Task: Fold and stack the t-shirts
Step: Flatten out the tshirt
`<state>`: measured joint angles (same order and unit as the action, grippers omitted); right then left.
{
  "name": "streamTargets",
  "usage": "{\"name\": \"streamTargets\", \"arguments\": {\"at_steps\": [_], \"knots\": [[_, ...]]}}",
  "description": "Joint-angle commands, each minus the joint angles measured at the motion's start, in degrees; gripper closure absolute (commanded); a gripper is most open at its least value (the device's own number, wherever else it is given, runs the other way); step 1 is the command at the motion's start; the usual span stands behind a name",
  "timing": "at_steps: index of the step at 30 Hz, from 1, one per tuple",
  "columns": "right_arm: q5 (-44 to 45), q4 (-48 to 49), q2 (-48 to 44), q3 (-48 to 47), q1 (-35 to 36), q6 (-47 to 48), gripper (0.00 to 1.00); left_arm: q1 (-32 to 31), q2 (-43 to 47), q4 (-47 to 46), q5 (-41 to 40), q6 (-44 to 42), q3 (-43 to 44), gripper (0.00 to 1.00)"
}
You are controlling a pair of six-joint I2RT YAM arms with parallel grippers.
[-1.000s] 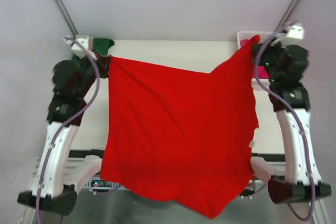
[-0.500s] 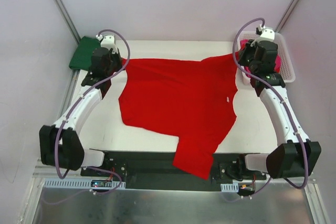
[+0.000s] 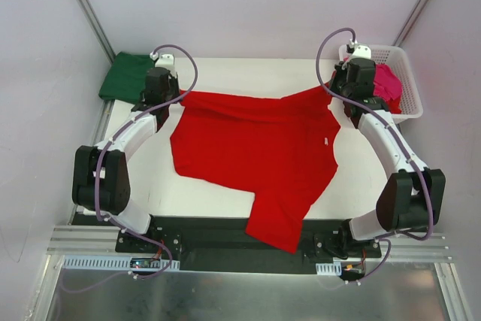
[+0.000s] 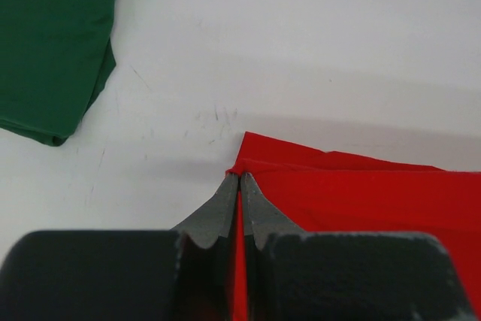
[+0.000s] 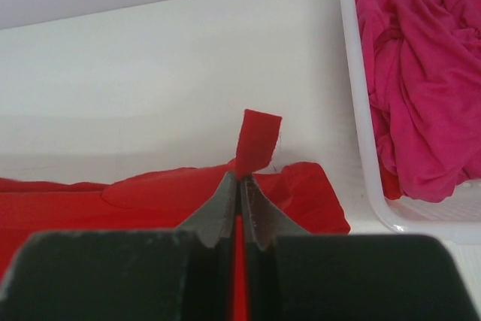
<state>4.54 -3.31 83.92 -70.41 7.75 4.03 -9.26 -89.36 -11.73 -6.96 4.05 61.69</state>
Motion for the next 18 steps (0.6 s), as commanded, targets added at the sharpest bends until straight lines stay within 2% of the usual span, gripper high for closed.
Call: {"name": "streamTargets", "arguments": {"at_steps": [1,9,18], "knots": [[2.84,4.7,2.47,-3.94,0.51,1.33,0.98,0.56,-2.56,-4.18,-3.06,-2.47,4.22,1.0],[9.34,6.38,11.43,-10.44,0.78,2.65,0.98,0.56,-13.45,-4.8,-4.64,-3.53,14.58,1.0],[19.36,14.38,23.3,-15.98,1.92,6.41,0.98,0.56,-26.9,-6.38,-4.82,-5.98,28.46,1.0]]}}
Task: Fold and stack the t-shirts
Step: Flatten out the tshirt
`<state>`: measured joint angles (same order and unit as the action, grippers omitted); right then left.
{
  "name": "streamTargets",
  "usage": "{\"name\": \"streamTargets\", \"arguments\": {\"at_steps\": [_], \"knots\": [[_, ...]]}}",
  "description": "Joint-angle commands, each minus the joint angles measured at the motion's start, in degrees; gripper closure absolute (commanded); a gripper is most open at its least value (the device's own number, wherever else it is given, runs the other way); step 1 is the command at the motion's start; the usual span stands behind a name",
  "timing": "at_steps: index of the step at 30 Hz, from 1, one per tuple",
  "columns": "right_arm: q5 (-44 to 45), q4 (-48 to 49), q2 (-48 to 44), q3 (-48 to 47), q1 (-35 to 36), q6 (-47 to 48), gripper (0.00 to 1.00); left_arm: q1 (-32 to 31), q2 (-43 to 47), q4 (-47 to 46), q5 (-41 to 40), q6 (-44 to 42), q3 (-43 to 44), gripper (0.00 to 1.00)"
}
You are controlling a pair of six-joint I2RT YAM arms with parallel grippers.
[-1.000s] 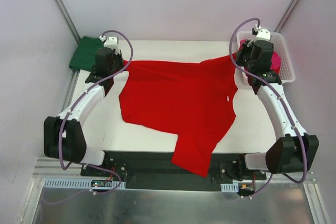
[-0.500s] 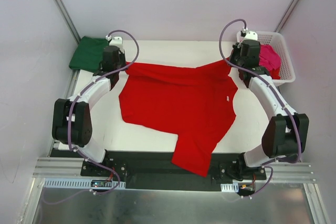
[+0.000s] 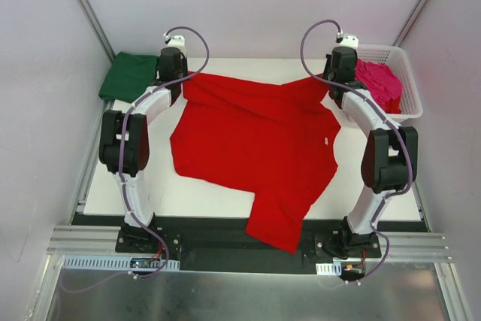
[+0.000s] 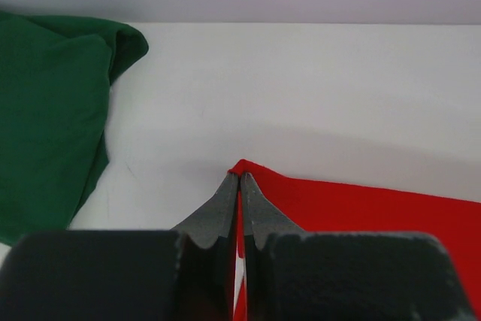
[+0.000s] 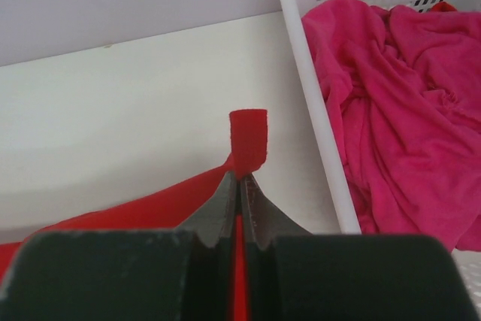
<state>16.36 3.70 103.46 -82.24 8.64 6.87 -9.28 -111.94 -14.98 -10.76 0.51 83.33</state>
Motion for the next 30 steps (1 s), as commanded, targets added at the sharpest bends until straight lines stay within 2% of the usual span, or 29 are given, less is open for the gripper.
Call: {"name": "streamTargets", "arguments": {"at_steps": [1,9,17,21,23,24,25,26,27,28,29,30], "knots": [[8.16,9.2,4.64,-4.59,1.2,4.45,0.98,0.58,-5.3,-3.12,-0.93,-2.88,7.98,1.0],[10.97,18.53,13.24,-8.37,2.34,11.75,0.98,0.58,-11.98,-6.02,-1.54,-4.38,14.58,1.0],[17.29,28.28,18.7,-11.27,3.66,20.36,0.98,0.58,-15.06,-9.45,-2.33,-5.96,16.07,1.0],[19.49,37.4,21.51,-12.76,4.45,26.69,0.98,0.58,-15.32,-10.68,-2.42,-6.32,15.55,1.0],[19.85,39.0,23.62,-14.0,4.98,29.24,0.98,0.58,-15.33,-11.03,-2.42,-6.49,15.11,1.0],[19.68,39.71,24.24,-14.87,5.15,31.34,0.98,0.58,-15.24,-11.12,-2.51,-6.58,14.93,0.97],[20.02,39.89,25.12,-16.8,5.42,32.75,0.98,0.58,-15.32,-11.56,-2.59,-6.58,14.76,0.89],[20.29,39.71,26.6,-18.12,5.77,33.81,0.87,0.58,-15.24,-11.73,-2.68,-6.84,14.58,0.67],[20.38,39.28,27.05,-18.74,5.86,35.39,0.71,0.58,-15.41,-11.74,-2.77,-6.84,14.49,0.48],[20.38,39.45,27.41,-19.18,5.94,35.92,0.43,0.58,-15.33,-11.82,-3.03,-7.02,14.58,0.23],[20.64,39.71,27.58,-19.45,5.95,36.19,0.31,0.58,-15.59,-12.0,-4.08,-6.67,14.41,0.01],[20.9,39.97,27.85,-19.63,5.86,36.45,0.2,0.58,-15.59,-12.0,-5.57,-6.58,14.4,0.01]]}}
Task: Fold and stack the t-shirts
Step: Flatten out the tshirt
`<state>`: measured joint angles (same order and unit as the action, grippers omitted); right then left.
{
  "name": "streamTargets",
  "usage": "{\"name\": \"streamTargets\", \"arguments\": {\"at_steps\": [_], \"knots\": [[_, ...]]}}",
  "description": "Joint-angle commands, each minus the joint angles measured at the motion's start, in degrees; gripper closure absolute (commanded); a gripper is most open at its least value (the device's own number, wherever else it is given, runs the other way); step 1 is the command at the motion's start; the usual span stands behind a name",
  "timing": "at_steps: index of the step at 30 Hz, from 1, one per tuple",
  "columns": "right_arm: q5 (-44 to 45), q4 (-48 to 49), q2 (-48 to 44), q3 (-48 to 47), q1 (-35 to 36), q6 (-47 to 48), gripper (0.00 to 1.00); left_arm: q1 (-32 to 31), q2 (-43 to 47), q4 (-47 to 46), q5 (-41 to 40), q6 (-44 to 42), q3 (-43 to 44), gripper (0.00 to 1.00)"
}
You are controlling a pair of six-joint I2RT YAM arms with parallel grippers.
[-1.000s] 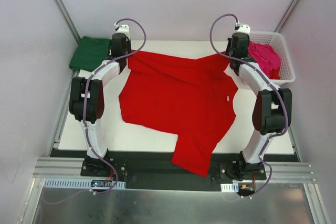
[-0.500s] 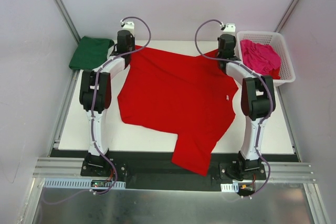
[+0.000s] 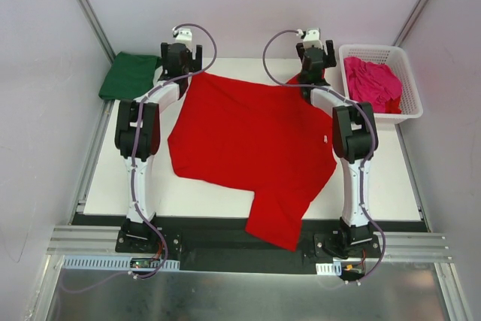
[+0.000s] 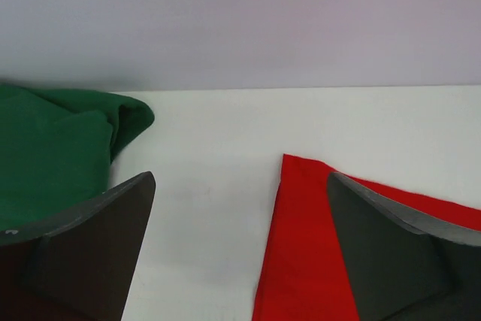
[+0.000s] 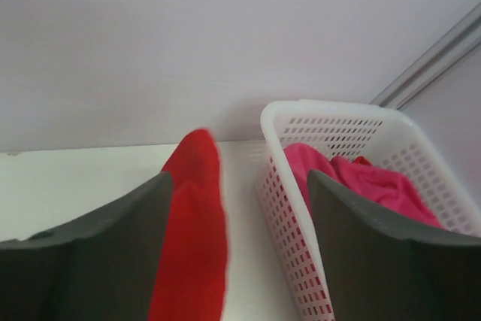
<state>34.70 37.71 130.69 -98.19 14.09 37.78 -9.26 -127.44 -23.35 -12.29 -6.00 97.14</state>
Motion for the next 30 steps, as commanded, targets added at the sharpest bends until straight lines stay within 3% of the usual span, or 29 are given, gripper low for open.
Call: {"name": "streamTargets", "arguments": {"at_steps": [1,7,11,13,17,20,30], "knots": [[2.92,5.97,0.7,-3.67,0.5,5.81,0.05,0.56,-0.09,-3.72,-4.58,-0.33,0.68,0.01],[4.32,7.73,-1.83,-0.6,1.73,8.1,0.04,0.56,2.54,-3.8,-5.11,0.02,-2.39,0.01],[6.17,6.33,-7.63,4.92,4.1,6.18,0.04,0.12,8.93,-1.97,-5.46,2.3,-8.0,0.01],[6.61,2.29,-13.5,10.02,5.33,2.84,0.04,-0.15,11.67,1.19,-4.76,3.62,-10.12,0.01],[4.77,-16.2,-23.86,16.27,6.56,-15.3,0.04,-2.16,18.96,10.15,-4.49,5.64,-14.42,0.01],[-1.72,-29.31,-31.08,19.7,6.74,-27.36,0.04,-4.71,25.45,13.51,-5.37,5.91,-21.19,0.01],[-12.45,-52.47,-46.57,29.98,12.89,-41.02,0.04,-16.4,42.26,26.42,-8.8,10.04,-36.66,0.01]]}}
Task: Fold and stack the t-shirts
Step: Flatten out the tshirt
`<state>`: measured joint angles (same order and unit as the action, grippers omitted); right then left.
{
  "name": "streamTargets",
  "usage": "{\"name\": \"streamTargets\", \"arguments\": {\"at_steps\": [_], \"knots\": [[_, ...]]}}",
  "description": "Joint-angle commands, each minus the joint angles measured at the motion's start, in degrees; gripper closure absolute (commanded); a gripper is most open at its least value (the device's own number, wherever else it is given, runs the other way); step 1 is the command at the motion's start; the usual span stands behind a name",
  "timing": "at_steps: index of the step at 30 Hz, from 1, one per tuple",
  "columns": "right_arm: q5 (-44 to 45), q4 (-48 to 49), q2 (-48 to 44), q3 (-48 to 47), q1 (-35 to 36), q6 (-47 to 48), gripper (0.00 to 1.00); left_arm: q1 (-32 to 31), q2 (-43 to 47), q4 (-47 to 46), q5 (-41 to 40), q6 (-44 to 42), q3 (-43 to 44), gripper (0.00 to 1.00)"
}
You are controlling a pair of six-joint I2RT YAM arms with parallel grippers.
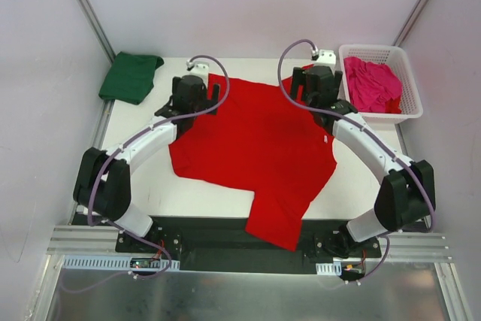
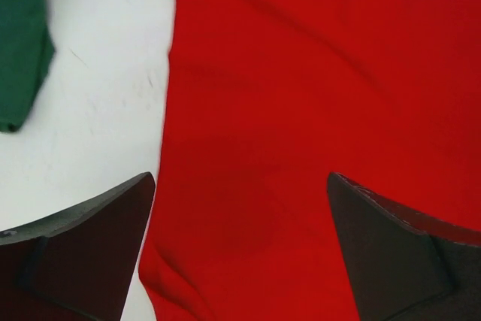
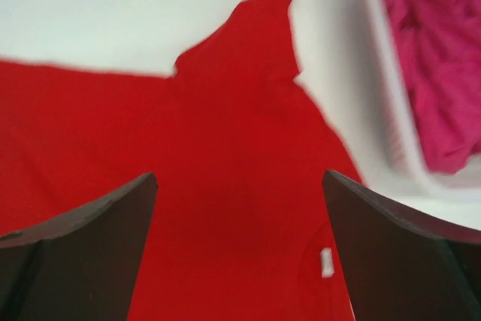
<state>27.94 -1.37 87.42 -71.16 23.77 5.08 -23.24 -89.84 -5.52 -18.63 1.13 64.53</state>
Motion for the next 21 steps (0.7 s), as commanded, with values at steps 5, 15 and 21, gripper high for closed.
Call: {"name": "streamTargets", "arguments": {"at_steps": [5,15,21], "knots": [[-10.45,-19.45,-9.36,7.69,5.32,-12.72,0.15,-5.41,8.1,10.18,-2.29,6.16,-9.86,0.04],[-9.84,-24.29,-16.14,16.84,6.73,-15.8,0.97,-6.81,5.56,11.93,-1.93,8.54,-11.63,0.77],[-10.29,-23.86,-12.55,17.19,6.64,-15.72,0.98,-6.81,-1.38,11.85,-1.41,7.58,-6.97,1.0]]}}
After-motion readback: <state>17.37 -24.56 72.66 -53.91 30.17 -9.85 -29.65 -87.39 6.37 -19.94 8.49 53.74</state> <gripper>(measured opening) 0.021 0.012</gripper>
